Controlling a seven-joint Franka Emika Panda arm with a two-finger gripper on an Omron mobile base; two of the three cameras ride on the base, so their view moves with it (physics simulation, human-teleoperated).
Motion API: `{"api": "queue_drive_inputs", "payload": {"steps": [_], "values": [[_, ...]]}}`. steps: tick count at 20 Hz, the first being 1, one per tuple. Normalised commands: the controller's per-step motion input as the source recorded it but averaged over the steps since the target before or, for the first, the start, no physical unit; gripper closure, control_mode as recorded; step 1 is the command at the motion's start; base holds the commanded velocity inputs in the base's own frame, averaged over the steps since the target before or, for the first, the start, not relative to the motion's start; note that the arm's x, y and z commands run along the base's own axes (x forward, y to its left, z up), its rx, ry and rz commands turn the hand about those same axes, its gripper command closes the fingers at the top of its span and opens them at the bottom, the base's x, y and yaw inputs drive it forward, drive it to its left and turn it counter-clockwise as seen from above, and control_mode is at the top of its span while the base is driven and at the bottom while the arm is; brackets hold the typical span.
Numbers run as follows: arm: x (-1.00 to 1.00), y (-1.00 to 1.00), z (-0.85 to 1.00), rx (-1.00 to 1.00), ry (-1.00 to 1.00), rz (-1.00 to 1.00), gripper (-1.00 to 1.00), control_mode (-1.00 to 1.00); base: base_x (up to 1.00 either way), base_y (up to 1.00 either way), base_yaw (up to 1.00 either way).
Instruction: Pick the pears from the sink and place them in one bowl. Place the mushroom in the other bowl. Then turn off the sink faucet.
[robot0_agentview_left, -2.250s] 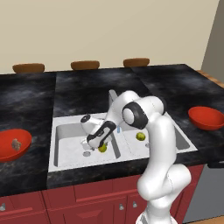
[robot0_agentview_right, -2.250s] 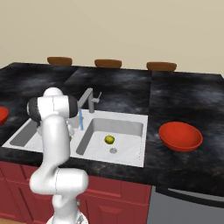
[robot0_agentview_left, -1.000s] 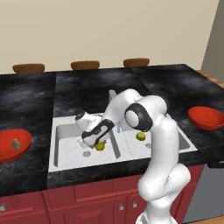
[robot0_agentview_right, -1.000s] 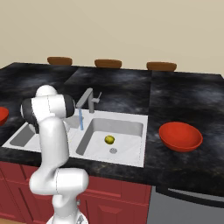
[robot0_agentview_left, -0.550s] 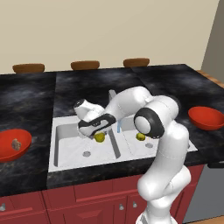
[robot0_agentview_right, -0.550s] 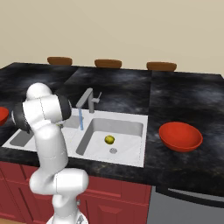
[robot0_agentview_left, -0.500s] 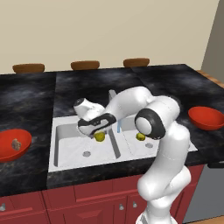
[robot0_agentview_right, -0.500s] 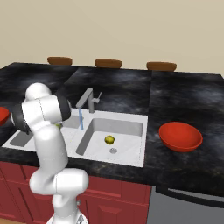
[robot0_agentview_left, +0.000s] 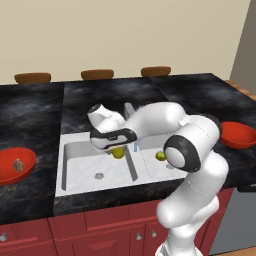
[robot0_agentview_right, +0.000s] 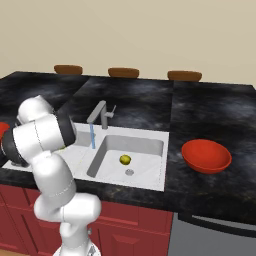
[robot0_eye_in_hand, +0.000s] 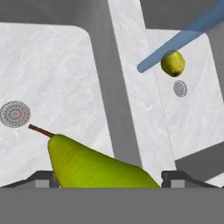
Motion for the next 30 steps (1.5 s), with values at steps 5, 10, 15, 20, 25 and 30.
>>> {"api": "queue_drive_inputs", "payload": {"steps": [5, 10, 15, 20, 25, 30], "values": [[-0.39, -0.42, 0.17, 0.05, 0.00, -0.02, 1.00, -1.00, 0.00, 0.00, 0.00], [-0.32, -0.55, 0.07, 0.06, 0.00, 0.00, 1.00, -1.00, 0.00, 0.00, 0.00], [-0.20, -0.59, 0.07, 0.07, 0.00, 0.00, 1.00, -1.00, 0.00, 0.00, 0.00], [-0.05, -0.59, 0.13, 0.06, 0.00, 0.00, 1.00, -1.00, 0.00, 0.00, 0.00], [0.00, -0.64, 0.24, 0.05, 0.00, -0.03, 1.00, -1.00, 0.00, 0.00, 0.00], [0.00, -0.70, 0.28, 0.04, 0.01, -0.05, 1.00, -1.00, 0.00, 0.00, 0.00]]}}
